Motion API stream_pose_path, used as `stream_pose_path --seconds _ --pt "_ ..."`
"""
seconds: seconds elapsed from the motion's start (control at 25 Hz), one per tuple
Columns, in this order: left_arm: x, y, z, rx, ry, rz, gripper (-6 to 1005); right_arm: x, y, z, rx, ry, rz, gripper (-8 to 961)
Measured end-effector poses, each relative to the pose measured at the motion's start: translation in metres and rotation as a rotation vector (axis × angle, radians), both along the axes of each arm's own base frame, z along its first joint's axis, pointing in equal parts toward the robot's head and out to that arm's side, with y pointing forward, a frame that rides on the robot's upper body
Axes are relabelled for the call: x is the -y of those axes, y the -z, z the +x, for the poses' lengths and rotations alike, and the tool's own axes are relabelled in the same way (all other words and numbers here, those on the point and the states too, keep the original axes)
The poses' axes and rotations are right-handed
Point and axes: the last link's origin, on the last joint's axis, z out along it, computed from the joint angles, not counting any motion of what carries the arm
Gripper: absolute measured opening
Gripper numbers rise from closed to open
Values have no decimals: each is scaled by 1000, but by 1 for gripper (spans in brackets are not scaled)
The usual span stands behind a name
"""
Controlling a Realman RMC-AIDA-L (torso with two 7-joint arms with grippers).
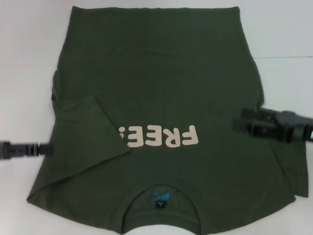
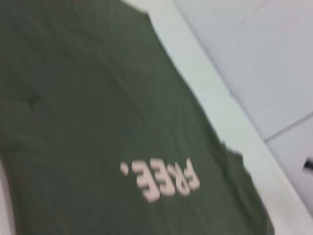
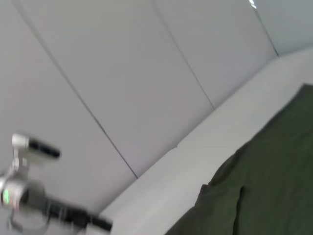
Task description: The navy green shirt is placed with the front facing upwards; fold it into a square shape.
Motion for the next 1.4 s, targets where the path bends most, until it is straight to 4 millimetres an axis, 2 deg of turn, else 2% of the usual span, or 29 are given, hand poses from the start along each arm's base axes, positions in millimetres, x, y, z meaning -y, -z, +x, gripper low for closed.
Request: stream_pose_path --seconds 0.16,0.2,0.24,0.36,0.48,0.8,1.16,1.4 --pt "10 4 -5 -28 7 -53 860 -14 -36 -7 -9 137 -83 924" --pt "11 3 -6 -33 15 -53 860 -20 -54 -6 -2 219 -106 924" --pt "11 3 -6 -33 15 -53 859 -20 -54 -6 -2 219 -106 924" --pt "10 2 -4 -43 40 -47 859 -26 -81 -1 4 352 -128 924" --pt "8 2 -3 -47 50 -44 859 -31 -97 12 38 501 -137 924" --pt "5 4 0 -55 72 -47 855 -29 -96 52 206 766 -147 925" --pt "8 15 -1 -69 91 -106 852 -24 -85 73 296 882 -184 925" --pt "9 20 2 -109 247 -94 851 -25 -81 79 303 900 -186 924"
